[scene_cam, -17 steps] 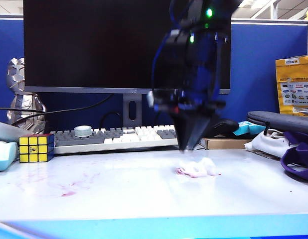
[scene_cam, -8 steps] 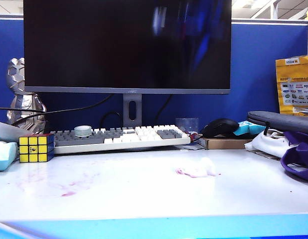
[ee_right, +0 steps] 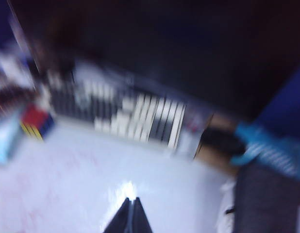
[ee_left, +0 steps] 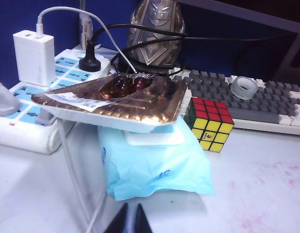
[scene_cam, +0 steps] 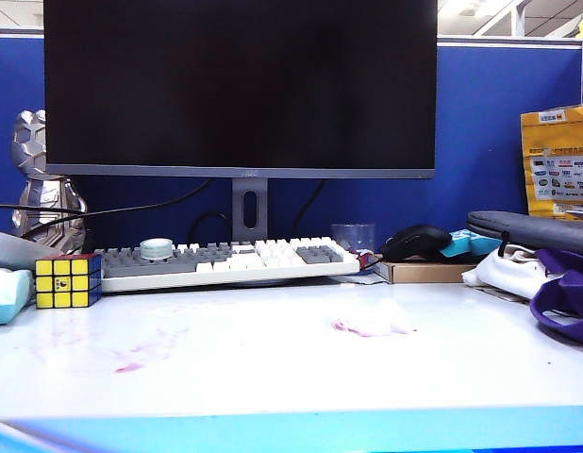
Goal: Use the wet wipes on the table to wipe the cherry juice off the table, then put the wipes back on the table.
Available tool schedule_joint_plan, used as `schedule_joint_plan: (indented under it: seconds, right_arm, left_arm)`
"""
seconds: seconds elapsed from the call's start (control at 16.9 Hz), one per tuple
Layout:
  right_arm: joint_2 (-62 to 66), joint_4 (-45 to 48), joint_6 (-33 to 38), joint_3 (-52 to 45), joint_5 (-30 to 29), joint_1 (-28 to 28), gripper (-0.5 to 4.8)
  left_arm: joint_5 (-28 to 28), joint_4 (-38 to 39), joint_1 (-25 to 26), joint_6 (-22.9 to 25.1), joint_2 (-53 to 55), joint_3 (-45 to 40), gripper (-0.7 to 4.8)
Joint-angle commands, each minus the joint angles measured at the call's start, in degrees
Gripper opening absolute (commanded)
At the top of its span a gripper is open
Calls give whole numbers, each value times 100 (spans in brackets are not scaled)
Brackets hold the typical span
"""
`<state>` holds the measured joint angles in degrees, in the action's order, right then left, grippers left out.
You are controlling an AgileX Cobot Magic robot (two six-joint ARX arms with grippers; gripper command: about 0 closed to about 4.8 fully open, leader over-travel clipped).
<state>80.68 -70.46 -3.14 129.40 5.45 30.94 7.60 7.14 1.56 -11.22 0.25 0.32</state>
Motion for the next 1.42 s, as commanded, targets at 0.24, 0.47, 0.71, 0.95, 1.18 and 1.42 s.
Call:
schedule_joint_plan:
  seconds: [0.24, 0.47, 0.71, 0.95, 1.18, 1.42]
  right_arm:
    - [-2127, 490, -31, -981, 549, -4, -1]
    - [-4111, 3624, -28, -5512, 916, -133, -1]
    - [-5287, 6450, -28, -9630, 332, -522, -1]
    - [-6450, 7954, 374, -11897, 219, -1241, -1]
    - [-6955, 7541, 354, -12124, 234, -1705, -1]
    - [-7355, 7471, 356, -12181, 166, -2393, -1]
  left_arm:
    - [-11, -35, -4, 24, -17, -2, 28]
    - [-11, -35, -4, 24, -15, -2, 28]
    - [-11, -35, -4, 26, -15, -2, 28]
    - [-11, -35, -4, 26, -15, -2, 28]
    - [-11, -35, -4, 26, -15, -2, 28]
    - [-11, -35, -4, 24, -15, -2, 28]
